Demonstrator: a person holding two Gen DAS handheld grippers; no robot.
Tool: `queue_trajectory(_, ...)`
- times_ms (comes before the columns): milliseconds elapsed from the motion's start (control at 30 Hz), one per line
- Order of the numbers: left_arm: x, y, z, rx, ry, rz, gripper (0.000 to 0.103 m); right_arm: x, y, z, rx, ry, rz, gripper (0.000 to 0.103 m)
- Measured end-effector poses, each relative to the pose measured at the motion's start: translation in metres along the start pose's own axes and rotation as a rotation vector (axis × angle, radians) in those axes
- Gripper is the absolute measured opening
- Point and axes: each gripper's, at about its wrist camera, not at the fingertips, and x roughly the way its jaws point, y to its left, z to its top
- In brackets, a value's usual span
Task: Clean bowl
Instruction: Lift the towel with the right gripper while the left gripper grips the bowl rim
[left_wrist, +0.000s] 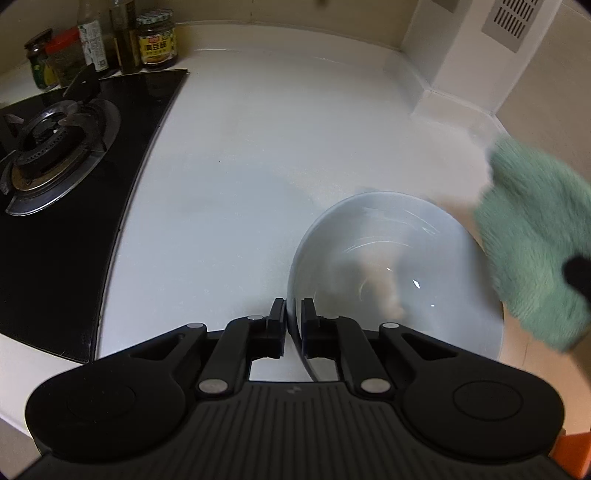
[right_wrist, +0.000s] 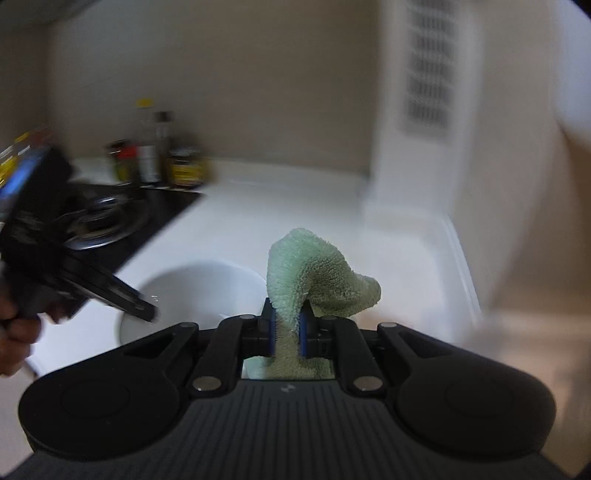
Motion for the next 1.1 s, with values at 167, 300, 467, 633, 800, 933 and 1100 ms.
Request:
queue_trajectory(167,0.000,0.005,0.001,0.016,0.012,-0.019,0.005,0.029,0.043,0.031,-0.551,0.117,0.168,0.009)
queue_trajectory(300,-0.001,0.003,0.001,0.057,0.020,-0.016,0.006,0.062,0.076,0.025,-0.951,0.221,0.268,0.009)
queue_trajectory(467,0.000,0.005,0.005,0.088,0.031,-0.028,0.005,0.085,0.105,0.012,-1.317,0.201,0.390,0.009)
queue_trajectory(633,0.002,0.007,0.008,0.138,0.033,-0.036,0.005,0.098,0.110,-0.002,-1.550,0.131,0.442,0.009)
queue_trajectory(800,0.003,0.006,0.010,0.197,0.028,-0.018,0.008,0.108,0.121,-0.014,-1.625,0.155,0.357,0.008)
queue_trajectory(933,0.003,0.009,0.011,0.185,0.009,-0.016,0.011,0.116,0.133,-0.013,-1.558,0.291,0.215,0.009)
queue_trajectory(1100,0.001,0.015,0.016,0.139,-0.043,-0.001,0.012,0.112,0.134,-0.013,-1.488,0.419,0.123,0.009)
